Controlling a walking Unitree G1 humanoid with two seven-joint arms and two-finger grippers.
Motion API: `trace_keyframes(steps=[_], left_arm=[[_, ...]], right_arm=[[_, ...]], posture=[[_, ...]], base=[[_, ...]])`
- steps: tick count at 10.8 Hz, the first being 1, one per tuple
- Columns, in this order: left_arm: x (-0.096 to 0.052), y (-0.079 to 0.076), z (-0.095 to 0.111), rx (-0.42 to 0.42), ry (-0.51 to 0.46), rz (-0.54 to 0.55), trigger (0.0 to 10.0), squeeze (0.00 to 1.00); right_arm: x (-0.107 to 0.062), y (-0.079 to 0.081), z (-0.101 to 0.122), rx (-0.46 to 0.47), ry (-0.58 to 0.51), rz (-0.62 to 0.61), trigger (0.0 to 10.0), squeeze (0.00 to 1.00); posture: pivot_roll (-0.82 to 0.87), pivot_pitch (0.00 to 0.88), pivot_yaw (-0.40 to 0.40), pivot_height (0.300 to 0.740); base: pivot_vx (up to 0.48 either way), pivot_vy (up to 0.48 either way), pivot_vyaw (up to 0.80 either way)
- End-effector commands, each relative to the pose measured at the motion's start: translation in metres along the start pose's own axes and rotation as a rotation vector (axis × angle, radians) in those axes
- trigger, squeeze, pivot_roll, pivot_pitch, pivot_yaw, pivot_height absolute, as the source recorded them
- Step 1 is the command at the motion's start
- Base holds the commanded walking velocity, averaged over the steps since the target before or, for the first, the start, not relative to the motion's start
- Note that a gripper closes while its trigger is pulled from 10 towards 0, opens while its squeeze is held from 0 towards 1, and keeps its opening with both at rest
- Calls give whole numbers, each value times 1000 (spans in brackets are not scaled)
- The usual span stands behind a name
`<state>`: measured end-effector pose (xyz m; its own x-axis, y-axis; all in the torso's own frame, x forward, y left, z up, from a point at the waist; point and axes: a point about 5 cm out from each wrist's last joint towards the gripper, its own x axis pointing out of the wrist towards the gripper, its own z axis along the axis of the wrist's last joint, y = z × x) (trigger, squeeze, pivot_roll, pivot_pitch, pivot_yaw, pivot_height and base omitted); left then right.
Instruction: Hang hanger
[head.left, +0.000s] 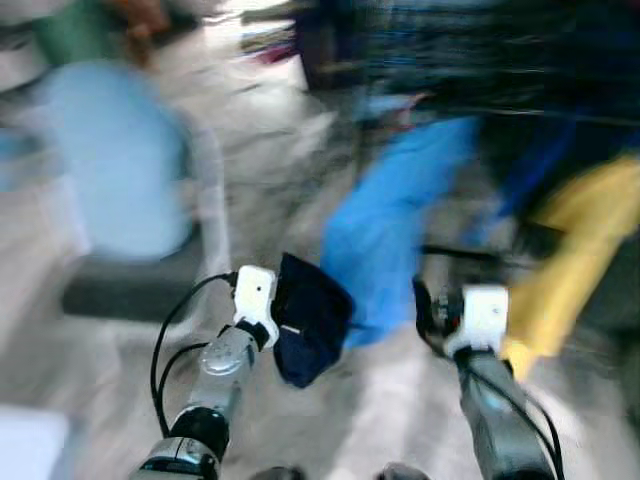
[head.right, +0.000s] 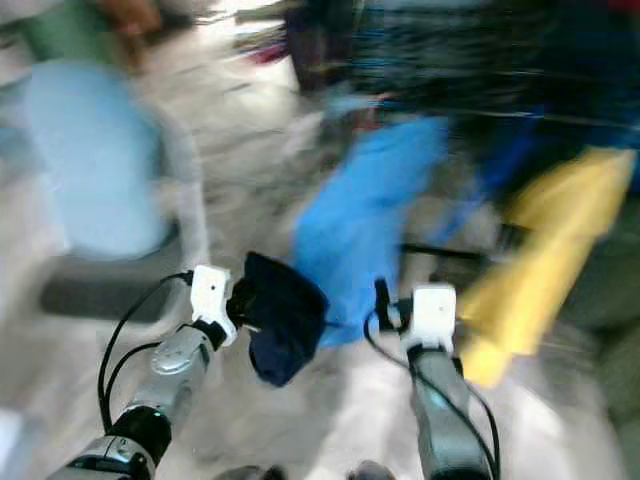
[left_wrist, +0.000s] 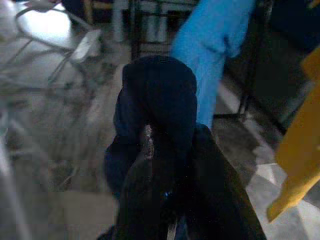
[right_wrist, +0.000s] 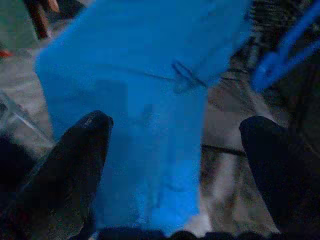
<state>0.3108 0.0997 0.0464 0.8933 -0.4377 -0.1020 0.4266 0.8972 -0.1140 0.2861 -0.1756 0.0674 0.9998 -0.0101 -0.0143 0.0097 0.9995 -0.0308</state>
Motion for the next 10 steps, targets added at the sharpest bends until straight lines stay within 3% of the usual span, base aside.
trace_keyframes(steps=[1,2,5,7,10], left_arm=[[5,-9,6,-4,-29,-53,10000,0],[6,-12,8,-18,-40,-85,10000,0],[8,-15,11,-27,-53,-107,10000,0],[8,-20,13,-34,-78,-126,10000,0],[8,-21,14,-39,-89,-133,10000,0]], right_arm=[[-7,-10,-9,-4,32,-39,10000,0],[-5,-11,-9,12,30,-53,10000,0],[-4,-16,-7,10,24,-72,10000,0],[-3,-18,-4,1,14,-73,10000,0],[1,-19,5,-29,-18,-70,10000,0]], posture=[[-182,88,64,740],[-182,80,66,740],[-186,79,62,740],[-183,82,57,740],[-185,85,52,740]], base=[[0,0,0],[0,0,0],[0,0,-785],[0,0,0],[282,0,0]])
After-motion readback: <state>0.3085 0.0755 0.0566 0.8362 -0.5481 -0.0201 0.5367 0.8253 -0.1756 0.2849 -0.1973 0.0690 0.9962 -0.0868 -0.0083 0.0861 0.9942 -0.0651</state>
